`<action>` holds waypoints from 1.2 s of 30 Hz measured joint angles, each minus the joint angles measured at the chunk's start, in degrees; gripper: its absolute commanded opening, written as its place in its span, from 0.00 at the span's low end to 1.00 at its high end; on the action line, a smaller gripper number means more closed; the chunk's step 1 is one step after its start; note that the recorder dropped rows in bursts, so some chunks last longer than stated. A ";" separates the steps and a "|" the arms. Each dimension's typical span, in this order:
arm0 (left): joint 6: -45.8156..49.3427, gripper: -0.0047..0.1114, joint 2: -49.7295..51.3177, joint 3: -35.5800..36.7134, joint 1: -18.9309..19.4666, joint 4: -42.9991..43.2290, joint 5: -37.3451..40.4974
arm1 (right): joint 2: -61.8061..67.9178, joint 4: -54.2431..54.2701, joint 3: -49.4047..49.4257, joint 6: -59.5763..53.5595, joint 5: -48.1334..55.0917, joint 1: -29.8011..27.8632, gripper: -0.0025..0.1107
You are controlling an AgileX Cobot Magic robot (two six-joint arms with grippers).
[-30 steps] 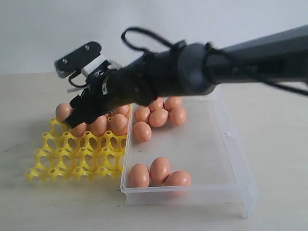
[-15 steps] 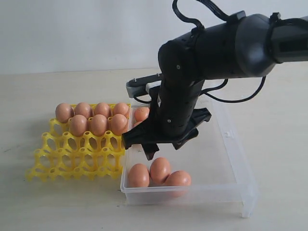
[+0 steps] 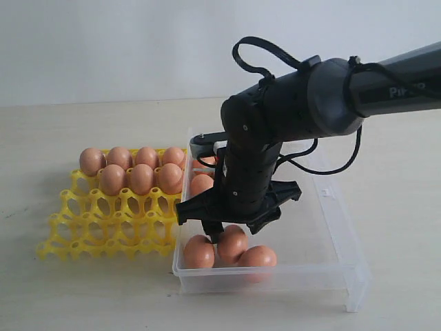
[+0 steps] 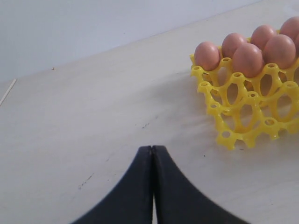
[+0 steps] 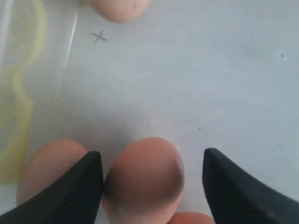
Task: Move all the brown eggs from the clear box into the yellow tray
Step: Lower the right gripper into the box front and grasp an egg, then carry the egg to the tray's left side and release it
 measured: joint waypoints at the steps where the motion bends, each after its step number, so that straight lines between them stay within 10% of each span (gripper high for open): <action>1: 0.00 0.04 0.00 0.00 0.00 0.00 0.00 | 0.27 0.00 0.00 0.11 0.00 0.00 0.53; 9: 0.00 0.04 0.00 0.00 0.00 0.00 0.00 | 1.14 0.00 0.00 0.44 -0.22 0.00 0.02; 19: 0.00 0.04 0.00 0.00 0.00 0.00 0.00 | -6.13 -4.63 -0.14 -8.81 -3.86 -0.03 0.02; 27: 0.00 0.04 0.00 0.00 0.00 0.00 0.00 | -6.47 2.84 -0.62 -35.06 -39.34 2.26 0.02; 36: 0.00 0.04 0.00 0.00 0.00 0.00 0.00 | 8.39 -2.67 -8.25 -33.50 -60.95 6.93 0.02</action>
